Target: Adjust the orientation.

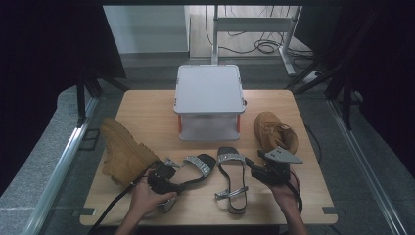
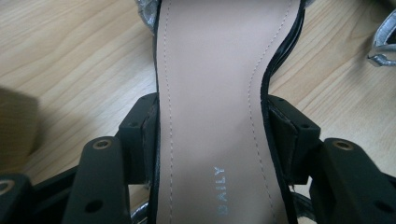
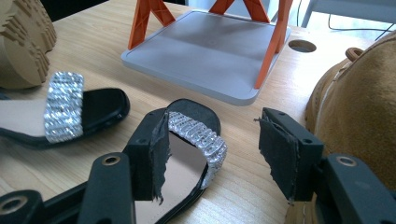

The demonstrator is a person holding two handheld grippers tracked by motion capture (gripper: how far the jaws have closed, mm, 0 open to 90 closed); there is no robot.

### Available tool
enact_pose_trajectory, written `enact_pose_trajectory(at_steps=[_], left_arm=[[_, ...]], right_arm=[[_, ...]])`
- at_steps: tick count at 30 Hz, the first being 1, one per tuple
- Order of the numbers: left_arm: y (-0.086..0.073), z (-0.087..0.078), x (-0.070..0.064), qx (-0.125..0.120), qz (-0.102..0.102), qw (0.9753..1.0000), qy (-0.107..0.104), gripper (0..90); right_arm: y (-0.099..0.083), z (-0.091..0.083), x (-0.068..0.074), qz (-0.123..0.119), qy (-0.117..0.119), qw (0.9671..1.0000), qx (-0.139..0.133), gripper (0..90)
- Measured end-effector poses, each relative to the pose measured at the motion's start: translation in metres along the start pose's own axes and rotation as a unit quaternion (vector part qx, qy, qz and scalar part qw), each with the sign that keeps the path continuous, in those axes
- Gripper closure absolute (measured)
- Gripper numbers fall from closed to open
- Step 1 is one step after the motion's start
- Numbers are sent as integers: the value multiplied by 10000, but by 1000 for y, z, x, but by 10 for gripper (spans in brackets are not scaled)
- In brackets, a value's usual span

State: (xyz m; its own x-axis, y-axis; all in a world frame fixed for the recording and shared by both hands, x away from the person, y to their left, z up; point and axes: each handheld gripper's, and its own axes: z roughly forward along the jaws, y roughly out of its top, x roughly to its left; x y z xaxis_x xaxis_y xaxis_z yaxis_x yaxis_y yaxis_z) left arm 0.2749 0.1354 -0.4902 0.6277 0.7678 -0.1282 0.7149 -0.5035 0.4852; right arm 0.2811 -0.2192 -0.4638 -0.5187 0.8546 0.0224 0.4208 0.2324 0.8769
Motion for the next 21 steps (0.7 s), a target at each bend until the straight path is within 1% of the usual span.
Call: enact_pose_trajectory(at_steps=[3,6,10,12,14,18,19,21], left_arm=[[-3,-6,3,29,4,10000,55,414],[-7,-7,7,104,-9,9999,81,414],[-11,1,9,230,-89,9995,210,414],[-13,6,9,309,-50,9992,245,414],[-13,7,9,304,-51,9991,275,413],[-13,9,6,267,-60,9987,429,411],[-12,10,5,264,-69,9985,475,410],[-12,11,4,218,-110,9984,501,400]], right_arm=[[0,1,0,6,-2,10000,11,434],[-1,1,0,4,-12,10000,24,434],[-1,2,0,-13,-11,10000,45,434],[-1,3,1,-19,-10,10000,55,434],[-1,3,0,-20,-11,10000,65,434],[-2,3,0,-22,-23,10000,68,434],[-2,3,0,-21,-27,10000,69,434],[-2,3,0,-22,-28,10000,72,434]])
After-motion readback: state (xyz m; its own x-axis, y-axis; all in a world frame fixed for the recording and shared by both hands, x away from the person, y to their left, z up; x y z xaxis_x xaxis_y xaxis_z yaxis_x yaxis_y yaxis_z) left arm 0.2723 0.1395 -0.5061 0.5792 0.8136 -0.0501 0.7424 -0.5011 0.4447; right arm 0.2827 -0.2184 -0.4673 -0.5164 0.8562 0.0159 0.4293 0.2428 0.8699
